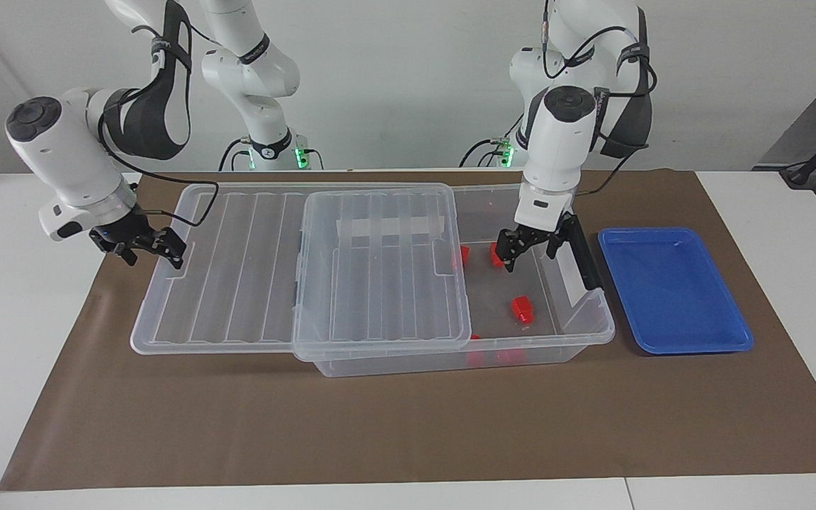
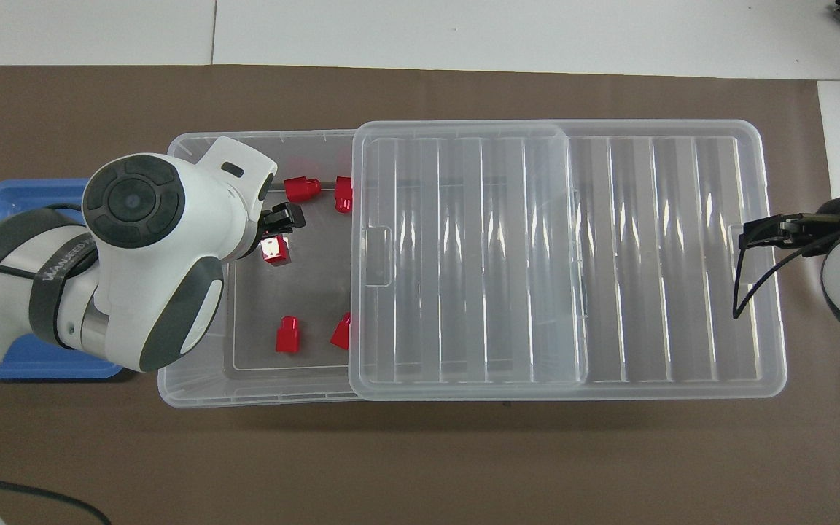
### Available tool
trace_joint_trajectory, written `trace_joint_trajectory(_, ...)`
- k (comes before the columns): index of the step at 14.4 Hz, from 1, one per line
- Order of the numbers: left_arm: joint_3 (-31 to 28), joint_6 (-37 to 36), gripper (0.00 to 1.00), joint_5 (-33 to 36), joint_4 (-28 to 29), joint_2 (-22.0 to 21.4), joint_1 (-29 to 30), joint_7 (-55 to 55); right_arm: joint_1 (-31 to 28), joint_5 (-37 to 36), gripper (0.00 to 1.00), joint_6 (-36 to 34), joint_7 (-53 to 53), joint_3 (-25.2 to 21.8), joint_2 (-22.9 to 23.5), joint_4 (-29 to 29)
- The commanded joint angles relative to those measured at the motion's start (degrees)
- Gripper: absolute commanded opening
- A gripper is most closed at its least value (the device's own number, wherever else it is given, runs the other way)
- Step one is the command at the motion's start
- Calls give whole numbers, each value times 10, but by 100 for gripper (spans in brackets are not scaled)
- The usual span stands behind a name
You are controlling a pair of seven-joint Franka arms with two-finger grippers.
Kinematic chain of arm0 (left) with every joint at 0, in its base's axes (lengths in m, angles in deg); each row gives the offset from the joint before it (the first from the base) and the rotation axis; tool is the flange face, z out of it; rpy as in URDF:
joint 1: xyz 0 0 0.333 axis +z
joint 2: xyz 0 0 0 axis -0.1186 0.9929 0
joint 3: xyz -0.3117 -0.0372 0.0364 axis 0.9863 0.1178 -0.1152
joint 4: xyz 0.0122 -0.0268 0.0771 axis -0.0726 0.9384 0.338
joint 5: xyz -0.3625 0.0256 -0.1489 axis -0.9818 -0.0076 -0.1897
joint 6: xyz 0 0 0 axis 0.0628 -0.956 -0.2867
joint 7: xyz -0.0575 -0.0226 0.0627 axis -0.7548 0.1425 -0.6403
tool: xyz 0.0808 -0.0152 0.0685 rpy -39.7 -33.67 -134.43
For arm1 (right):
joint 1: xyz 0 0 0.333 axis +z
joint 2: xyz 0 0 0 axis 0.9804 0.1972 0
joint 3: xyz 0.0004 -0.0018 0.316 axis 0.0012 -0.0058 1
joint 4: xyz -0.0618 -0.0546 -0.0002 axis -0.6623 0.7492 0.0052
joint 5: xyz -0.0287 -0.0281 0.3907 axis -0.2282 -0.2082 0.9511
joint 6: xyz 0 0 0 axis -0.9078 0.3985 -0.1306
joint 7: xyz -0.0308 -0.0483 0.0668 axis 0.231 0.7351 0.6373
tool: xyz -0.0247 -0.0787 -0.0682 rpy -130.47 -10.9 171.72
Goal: Place red block in blue tray from box
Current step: 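Reach the left gripper into the box toward a red block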
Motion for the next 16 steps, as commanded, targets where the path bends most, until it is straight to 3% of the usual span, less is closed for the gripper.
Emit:
trace_joint_trajectory(1,-5,38,100,12,-2,14,11,5,19,-7,100,-32,0,4,-11,26)
trace_joint_trajectory(5,-5,93,100,13,9,63,18,-18,57,-52,100,-89,-63,5,-23,63)
trace_joint_trajectory(8,-4,109,100,13,35,61,30,-22,71,-51,100,-126,-121,12,-47,80)
trace_joint_trajectory(12,-4,171,100,13,100,60,29,-21,96,-42,100,-200,-154,20,-37,170)
trace_joint_trajectory(16,-4,185,100,13,113,66,22,-18,97,-12,100,-217,-170,23,-49,179)
